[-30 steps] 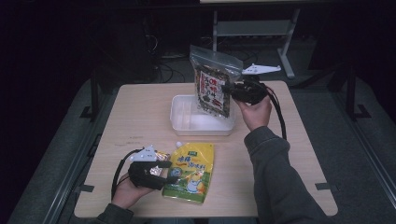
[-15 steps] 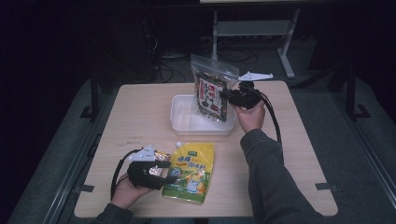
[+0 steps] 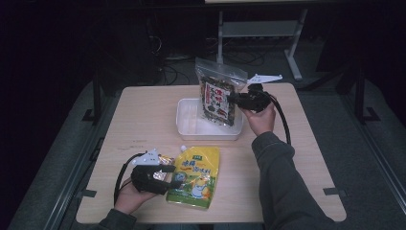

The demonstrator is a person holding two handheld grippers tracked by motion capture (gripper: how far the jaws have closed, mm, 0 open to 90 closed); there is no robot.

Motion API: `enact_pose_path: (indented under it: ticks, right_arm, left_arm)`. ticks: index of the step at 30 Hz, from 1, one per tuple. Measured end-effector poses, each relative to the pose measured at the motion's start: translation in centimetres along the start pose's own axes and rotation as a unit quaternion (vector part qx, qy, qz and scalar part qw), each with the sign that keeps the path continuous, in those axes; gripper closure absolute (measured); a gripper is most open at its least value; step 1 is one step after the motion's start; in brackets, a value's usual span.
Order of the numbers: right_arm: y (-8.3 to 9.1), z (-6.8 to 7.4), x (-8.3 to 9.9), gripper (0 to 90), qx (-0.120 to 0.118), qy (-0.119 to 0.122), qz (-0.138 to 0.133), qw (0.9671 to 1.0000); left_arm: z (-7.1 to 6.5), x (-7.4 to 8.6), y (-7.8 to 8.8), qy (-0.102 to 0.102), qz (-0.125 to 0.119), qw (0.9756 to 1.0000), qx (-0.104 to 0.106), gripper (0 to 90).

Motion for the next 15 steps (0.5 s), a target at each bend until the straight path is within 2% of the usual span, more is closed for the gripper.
enact_pose_path:
  ticks: [6,11,15]
  right_arm:
    - [0.1,-0.3,0.2,74.3,-0.002,-0.005,0.002,1.0000]
    - [0.1,-0.8,0.5,70.0,-0.004,-0.031,-0.001,0.9995]
    - [0.7,-1.3,0.8,61.2,-0.013,-0.054,-0.011,0.9984]
  left_arm:
    - [0.1,0.0,0.0,0.000,0.000,1.0000,0.000,32.7]
    - [0.1,0.0,-0.2,0.000,0.003,1.0000,0.000,32.7]
    - [0.1,0.0,-0.2,0.000,0.004,1.0000,0.000,32.5]
Point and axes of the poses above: each handheld gripper's, and its own axes: y roughly backward along the jaws, x roughly out of its underside, z roughly to its left, the point moved 1 cm from there along -y, roughly forward along the jaws, and after that the axes turned 6 degrees about z, right-handed, at the moved point
